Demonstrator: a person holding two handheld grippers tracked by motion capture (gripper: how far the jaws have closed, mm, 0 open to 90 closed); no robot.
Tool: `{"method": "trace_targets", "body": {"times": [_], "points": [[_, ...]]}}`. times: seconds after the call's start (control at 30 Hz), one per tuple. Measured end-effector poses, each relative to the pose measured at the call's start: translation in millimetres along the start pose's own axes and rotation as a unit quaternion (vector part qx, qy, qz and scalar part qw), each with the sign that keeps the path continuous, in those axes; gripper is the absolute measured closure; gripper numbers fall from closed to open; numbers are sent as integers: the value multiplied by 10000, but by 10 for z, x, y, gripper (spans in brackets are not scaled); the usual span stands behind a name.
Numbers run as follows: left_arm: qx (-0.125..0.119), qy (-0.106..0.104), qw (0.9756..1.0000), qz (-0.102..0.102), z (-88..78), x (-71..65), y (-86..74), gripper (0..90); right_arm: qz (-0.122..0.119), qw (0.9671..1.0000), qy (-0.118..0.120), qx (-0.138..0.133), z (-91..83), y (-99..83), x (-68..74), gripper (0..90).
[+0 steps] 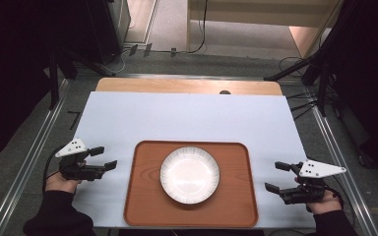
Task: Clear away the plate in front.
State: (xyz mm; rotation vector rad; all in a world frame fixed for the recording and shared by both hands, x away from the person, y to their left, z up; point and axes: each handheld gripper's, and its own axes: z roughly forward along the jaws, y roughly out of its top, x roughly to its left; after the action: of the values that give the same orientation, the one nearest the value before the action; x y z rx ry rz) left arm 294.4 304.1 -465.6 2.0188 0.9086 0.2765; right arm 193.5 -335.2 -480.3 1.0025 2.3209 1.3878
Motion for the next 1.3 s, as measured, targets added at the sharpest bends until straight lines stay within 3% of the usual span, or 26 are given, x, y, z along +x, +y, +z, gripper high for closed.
{"method": "trace_targets", "body": {"times": [0.4, 1.2, 1.3], "points": [[39, 101, 9999, -44, 8, 64, -49, 217, -7, 10000, 25, 24, 0, 0, 2, 164], [137, 92, 9999, -16, 34, 47, -49, 215, -15, 10000, 38, 31, 6, -2, 4, 164], [212, 176, 9996, -49, 68, 50, -50, 203, -17, 10000, 37, 31, 6, -2, 2, 164]]}}
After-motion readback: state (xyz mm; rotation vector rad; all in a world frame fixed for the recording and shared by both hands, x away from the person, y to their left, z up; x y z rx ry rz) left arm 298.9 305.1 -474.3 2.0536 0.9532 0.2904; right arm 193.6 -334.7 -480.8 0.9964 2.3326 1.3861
